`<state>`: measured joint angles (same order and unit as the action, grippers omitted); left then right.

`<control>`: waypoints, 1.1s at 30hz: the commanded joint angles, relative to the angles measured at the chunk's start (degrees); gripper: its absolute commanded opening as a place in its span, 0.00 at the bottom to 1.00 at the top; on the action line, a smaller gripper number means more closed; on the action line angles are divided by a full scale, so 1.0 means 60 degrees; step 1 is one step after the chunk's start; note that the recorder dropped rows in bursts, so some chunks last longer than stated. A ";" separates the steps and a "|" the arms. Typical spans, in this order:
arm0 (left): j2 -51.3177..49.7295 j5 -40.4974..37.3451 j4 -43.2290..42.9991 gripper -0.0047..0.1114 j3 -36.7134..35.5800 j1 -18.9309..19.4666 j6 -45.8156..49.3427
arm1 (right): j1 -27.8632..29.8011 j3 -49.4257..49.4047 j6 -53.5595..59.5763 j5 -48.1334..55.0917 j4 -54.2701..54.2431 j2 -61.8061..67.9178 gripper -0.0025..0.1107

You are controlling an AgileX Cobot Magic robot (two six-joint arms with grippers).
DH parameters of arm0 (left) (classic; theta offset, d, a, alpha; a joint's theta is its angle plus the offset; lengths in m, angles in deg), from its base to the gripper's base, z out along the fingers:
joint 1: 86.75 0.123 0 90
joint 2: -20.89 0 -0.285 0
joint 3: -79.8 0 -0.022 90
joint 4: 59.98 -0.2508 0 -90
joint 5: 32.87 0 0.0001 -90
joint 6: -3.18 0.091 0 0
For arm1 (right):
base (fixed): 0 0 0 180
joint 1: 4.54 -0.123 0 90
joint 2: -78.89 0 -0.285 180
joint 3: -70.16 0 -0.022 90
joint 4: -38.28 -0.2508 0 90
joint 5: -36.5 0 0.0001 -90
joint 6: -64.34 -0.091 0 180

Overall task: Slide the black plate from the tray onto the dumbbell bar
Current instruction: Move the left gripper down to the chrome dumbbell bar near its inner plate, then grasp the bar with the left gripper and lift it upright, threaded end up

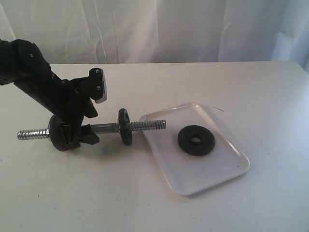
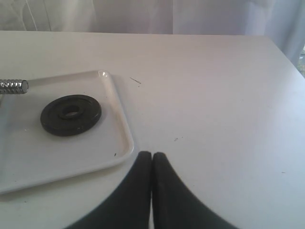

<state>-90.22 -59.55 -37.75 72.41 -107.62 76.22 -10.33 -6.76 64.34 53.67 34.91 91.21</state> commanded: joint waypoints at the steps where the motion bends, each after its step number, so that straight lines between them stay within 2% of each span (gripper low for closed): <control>1: -0.0298 0.0170 0.0057 0.69 0.0039 -0.0065 0.0051 | 0.0031 -0.0050 0.0000 -0.0088 0.0063 -0.0058 0.02; 7: -0.0629 0.0522 0.0057 0.69 0.0045 -0.0131 0.0339 | 0.0031 -0.0050 0.0000 -0.0088 0.0039 -0.0058 0.02; 14: -0.1012 0.1104 0.0036 0.69 0.0367 -0.0693 0.0618 | 0.0031 -0.0050 0.0000 -0.0088 0.0039 -0.0058 0.02; 18: -0.1327 0.1123 -0.0270 0.69 0.0637 -0.0852 0.0091 | 0.0031 -0.0050 0.0000 -0.0088 0.0057 -0.0058 0.02; 26: -0.1673 0.0932 -0.1822 0.69 0.0705 -0.0843 -0.1048 | 0.0031 -0.0050 0.0000 -0.0088 0.0057 -0.0058 0.02; 31: -0.1679 0.1092 -0.1913 0.68 0.0705 -0.0843 -0.1180 | 0.0031 -0.0050 0.0000 -0.0088 0.0057 -0.0058 0.02; 33: -0.1679 0.1050 -0.1913 0.64 0.0705 -0.0843 -0.1199 | 0.0031 -0.0050 0.0000 -0.0088 0.0057 -0.0058 0.02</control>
<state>-99.94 -52.28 -48.90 76.60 -112.50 69.83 -10.33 -6.76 64.34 53.67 34.91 91.12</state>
